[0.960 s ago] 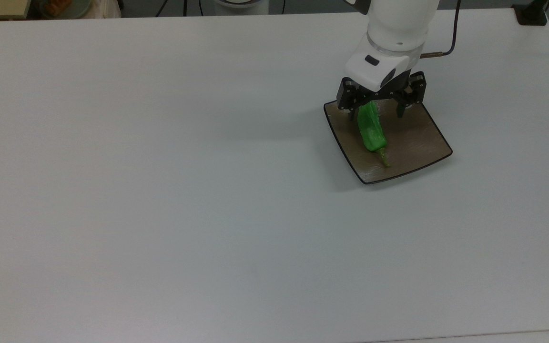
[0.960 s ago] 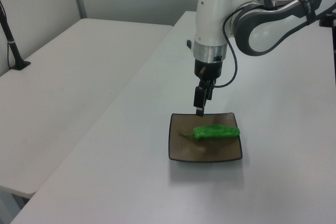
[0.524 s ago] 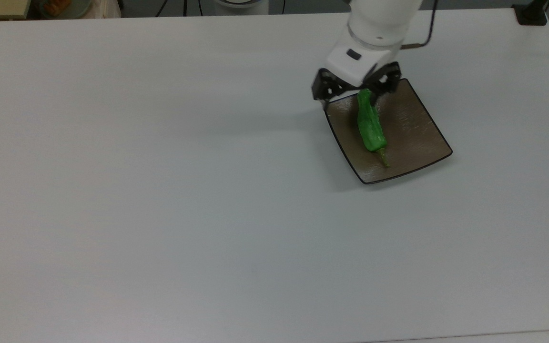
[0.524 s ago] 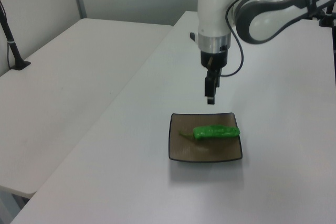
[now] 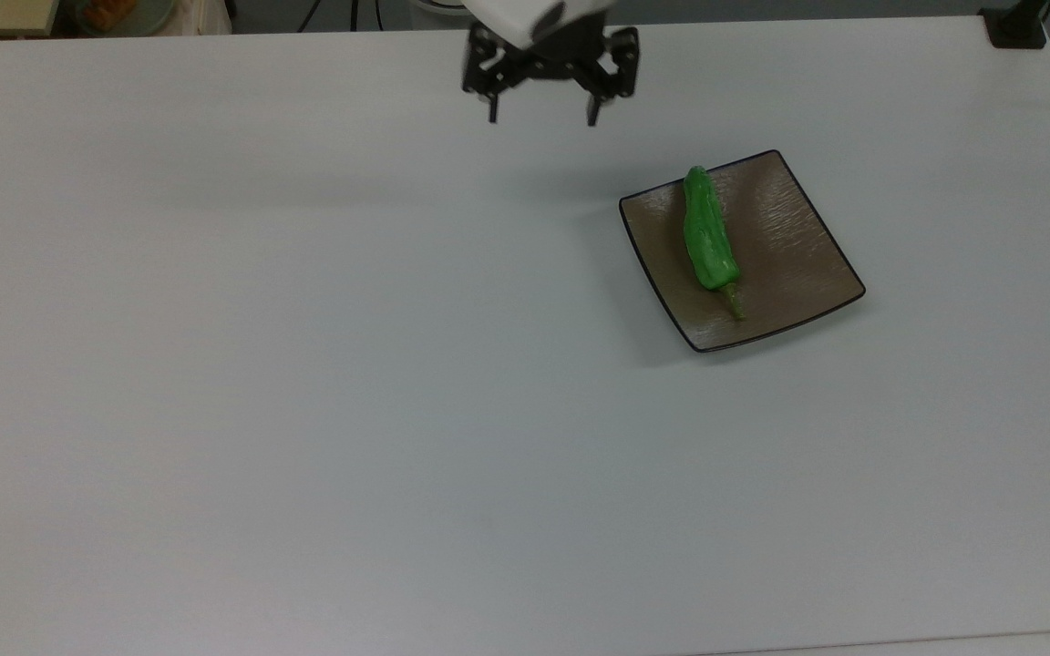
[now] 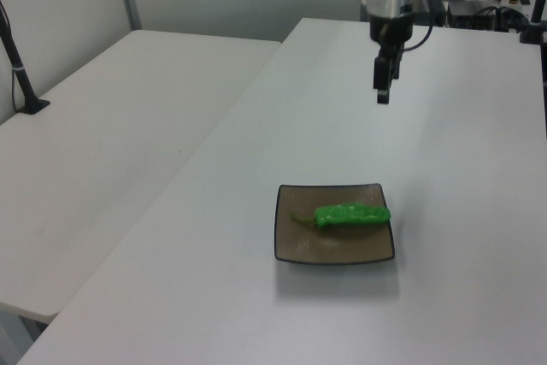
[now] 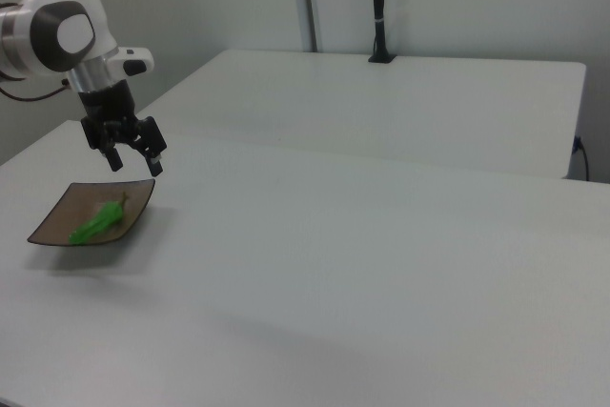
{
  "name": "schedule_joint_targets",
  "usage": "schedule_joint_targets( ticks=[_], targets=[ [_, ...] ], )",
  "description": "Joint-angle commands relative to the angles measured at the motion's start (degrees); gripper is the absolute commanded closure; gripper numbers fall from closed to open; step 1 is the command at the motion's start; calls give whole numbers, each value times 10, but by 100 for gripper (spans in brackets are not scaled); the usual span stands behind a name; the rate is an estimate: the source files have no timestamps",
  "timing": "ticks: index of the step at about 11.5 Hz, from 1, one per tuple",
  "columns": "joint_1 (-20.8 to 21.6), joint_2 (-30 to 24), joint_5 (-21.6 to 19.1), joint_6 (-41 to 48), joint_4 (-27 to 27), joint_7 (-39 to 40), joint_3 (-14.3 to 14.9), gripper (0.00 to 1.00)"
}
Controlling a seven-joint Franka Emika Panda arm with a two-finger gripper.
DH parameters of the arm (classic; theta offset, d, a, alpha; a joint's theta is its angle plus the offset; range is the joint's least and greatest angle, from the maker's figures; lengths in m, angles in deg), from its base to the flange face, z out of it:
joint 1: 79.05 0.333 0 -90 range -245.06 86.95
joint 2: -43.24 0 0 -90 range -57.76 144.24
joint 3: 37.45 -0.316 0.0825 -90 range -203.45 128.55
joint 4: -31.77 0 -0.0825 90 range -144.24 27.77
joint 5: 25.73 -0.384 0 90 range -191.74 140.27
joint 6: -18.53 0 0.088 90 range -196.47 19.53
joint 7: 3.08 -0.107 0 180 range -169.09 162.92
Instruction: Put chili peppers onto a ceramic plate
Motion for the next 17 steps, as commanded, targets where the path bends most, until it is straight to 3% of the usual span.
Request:
schedule_joint_targets(
  ticks=[1, 3, 7, 17],
  targets=[
    [-23, -82, -37, 0, -59, 59, 25, 0],
    [-23, -85, -57, 3, -56, 82, 54, 0],
    [-25, -72, -61, -14, -57, 123, 94, 0],
    [-24, -45, -57, -21, -34, 120, 94, 0]
  ],
)
